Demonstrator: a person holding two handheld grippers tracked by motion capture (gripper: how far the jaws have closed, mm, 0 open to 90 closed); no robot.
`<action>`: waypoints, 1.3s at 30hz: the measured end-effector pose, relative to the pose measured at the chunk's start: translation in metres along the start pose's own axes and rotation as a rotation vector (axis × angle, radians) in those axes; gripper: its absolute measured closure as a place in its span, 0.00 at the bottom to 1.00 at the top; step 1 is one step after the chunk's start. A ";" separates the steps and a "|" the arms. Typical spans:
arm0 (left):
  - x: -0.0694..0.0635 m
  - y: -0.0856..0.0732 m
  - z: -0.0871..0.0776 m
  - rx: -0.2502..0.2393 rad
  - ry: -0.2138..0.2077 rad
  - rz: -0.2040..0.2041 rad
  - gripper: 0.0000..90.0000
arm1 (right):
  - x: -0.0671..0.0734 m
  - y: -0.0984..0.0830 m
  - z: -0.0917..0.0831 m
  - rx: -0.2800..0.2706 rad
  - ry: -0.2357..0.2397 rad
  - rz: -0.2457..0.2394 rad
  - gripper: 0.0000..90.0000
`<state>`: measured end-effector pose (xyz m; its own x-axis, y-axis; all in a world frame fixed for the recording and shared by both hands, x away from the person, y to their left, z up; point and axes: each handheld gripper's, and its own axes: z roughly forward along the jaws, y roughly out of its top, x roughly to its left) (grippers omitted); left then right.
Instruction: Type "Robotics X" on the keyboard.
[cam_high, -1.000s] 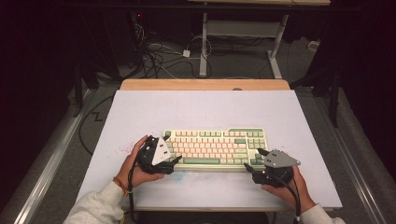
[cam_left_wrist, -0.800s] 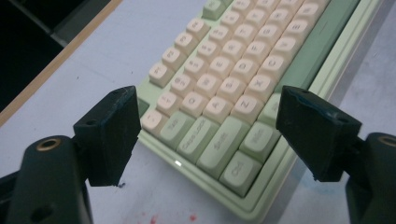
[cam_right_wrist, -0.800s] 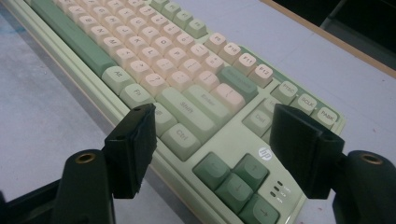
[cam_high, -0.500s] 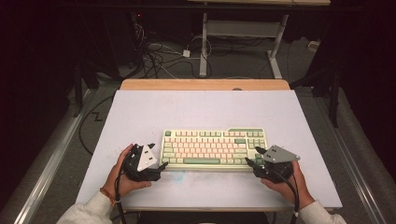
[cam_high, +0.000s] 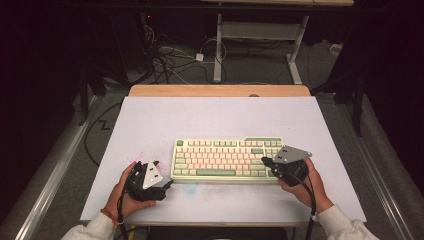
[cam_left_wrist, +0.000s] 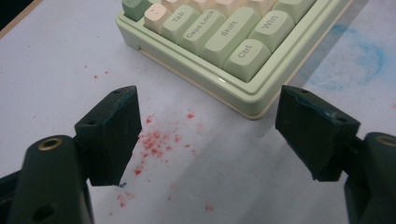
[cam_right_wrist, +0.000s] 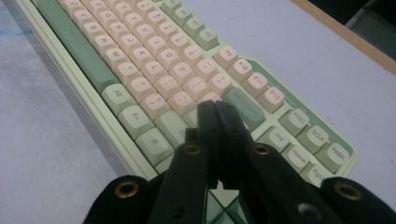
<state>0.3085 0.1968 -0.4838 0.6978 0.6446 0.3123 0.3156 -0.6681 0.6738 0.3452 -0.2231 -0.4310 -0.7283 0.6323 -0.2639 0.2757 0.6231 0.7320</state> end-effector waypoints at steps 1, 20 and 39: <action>0.000 0.000 0.001 0.003 -0.002 0.000 0.24 | -0.001 0.001 0.002 0.003 0.005 0.001 1.00; 0.005 -0.002 -0.001 0.008 -0.016 -0.031 0.26 | 0.005 -0.003 0.033 0.067 0.051 -0.010 1.00; 0.021 0.009 -0.023 -0.048 -0.091 -0.051 0.92 | 0.007 -0.014 0.034 0.029 0.033 0.021 1.00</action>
<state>0.3110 0.2131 -0.4554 0.7377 0.6397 0.2159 0.3230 -0.6152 0.7192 0.3576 -0.2119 -0.4639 -0.7424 0.6301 -0.2276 0.3086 0.6232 0.7186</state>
